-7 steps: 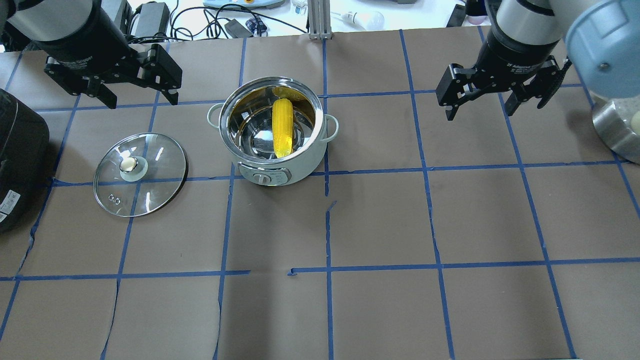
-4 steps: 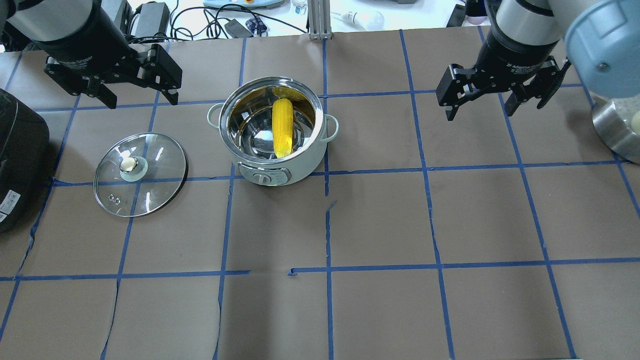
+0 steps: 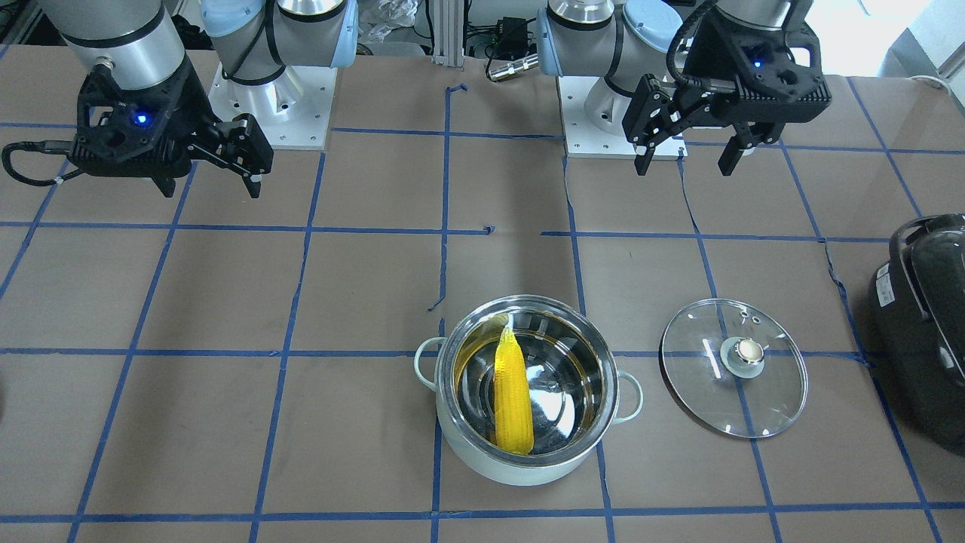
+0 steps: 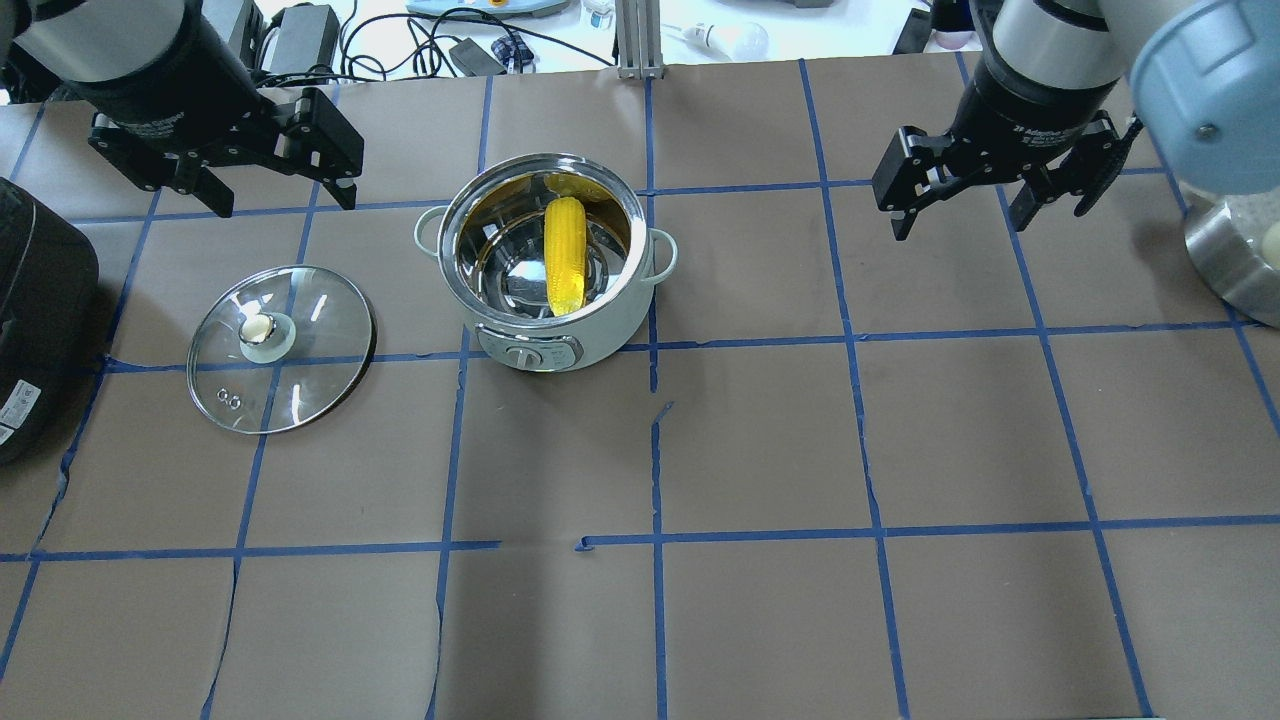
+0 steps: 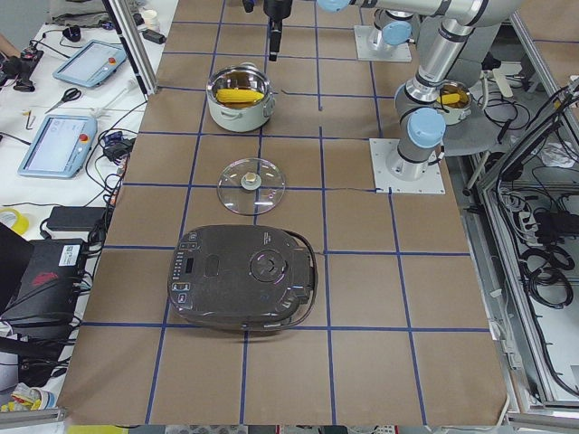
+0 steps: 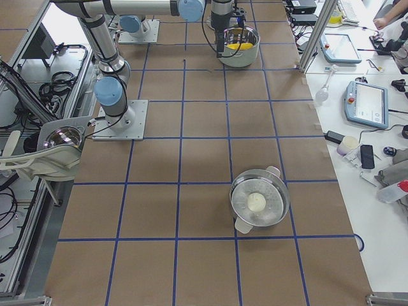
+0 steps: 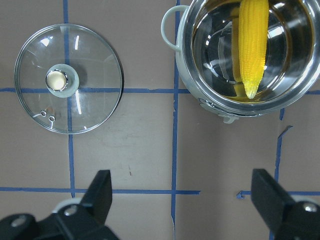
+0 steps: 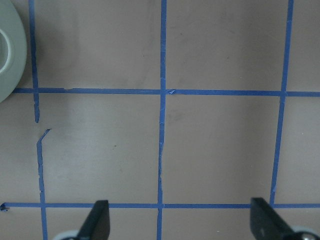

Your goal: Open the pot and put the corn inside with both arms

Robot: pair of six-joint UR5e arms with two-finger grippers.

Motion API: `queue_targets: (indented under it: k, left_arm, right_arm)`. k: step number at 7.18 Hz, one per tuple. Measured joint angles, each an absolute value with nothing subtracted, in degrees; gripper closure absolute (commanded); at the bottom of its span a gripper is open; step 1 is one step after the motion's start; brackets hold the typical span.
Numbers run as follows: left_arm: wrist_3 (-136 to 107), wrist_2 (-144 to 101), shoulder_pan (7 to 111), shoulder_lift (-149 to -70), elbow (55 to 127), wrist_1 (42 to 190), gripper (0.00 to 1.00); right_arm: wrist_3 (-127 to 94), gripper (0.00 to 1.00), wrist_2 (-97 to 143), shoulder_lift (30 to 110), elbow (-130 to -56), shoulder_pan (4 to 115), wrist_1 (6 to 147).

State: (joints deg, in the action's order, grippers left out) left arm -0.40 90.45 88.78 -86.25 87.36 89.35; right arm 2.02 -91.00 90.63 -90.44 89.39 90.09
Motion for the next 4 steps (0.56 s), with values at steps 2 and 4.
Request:
queue_targets:
  k: [2,4]
  left_arm:
    - [-0.43,90.46,88.77,-86.24,87.36,89.37,0.00]
    - [-0.41,90.52,88.77,-86.22,87.36,89.38,0.00]
  right_arm:
    - [1.83,0.00,-90.92,90.48,-90.56,89.46,90.24]
    - [1.88,0.00,-91.03,90.29,-90.62,89.47,90.74]
